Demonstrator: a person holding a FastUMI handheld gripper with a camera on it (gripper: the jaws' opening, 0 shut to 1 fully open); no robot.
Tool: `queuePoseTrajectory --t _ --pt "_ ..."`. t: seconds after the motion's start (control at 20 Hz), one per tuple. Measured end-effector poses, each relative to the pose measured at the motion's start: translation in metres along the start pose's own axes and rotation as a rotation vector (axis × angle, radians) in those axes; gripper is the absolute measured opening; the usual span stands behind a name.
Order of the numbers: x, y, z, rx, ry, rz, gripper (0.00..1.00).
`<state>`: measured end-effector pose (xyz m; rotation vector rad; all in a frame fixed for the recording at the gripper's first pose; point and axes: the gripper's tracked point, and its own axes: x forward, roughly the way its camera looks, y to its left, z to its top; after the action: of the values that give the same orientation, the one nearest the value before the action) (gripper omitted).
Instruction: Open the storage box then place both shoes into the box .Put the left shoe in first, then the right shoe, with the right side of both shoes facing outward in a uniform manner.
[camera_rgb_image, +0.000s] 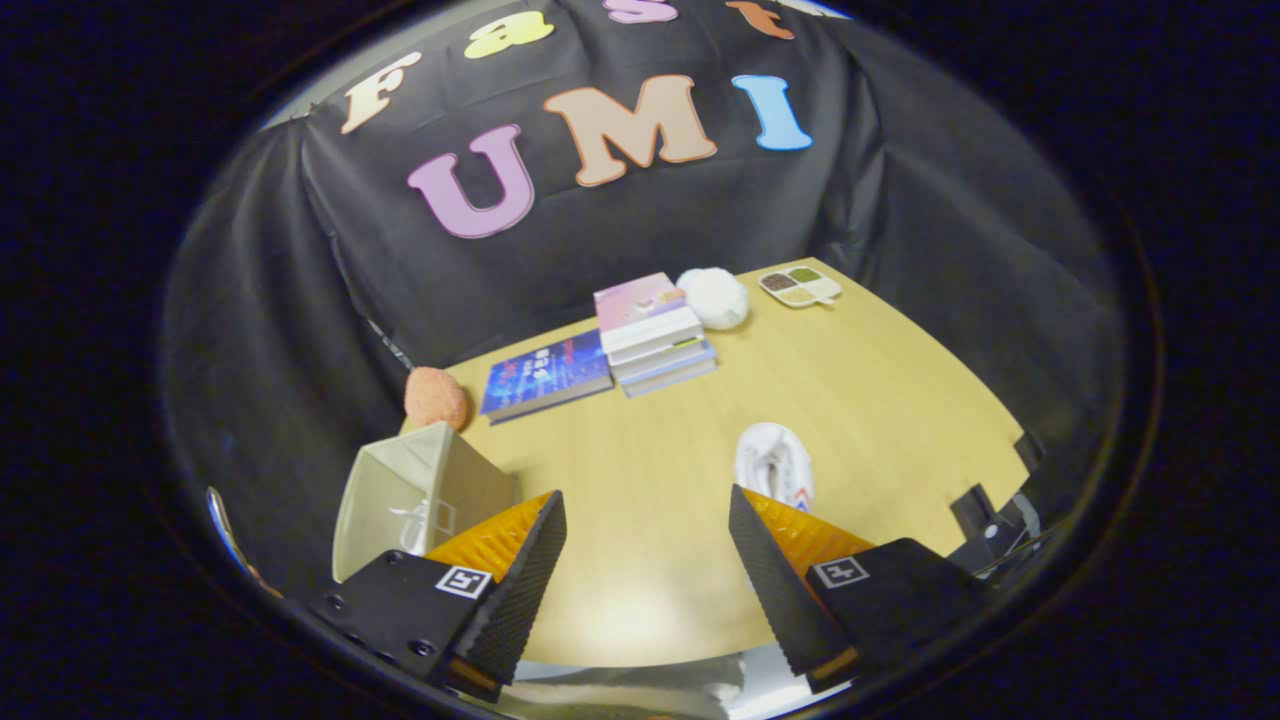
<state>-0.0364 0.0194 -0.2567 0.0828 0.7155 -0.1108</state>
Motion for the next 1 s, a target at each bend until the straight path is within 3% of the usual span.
queuePoseTrajectory --t 0.3,0.85,0.95,1.0 --pt "0.022 -0.081 -0.040 -0.117 0.124 -0.108 1.00" --pt "0.114 -0.137 -0.096 -0.250 0.318 -0.166 1.00" --pt "0.127 -0.138 -0.099 -0.259 0.331 -0.148 0.98" --pt "0.132 -0.141 -0.097 -0.264 0.328 -0.150 0.93"
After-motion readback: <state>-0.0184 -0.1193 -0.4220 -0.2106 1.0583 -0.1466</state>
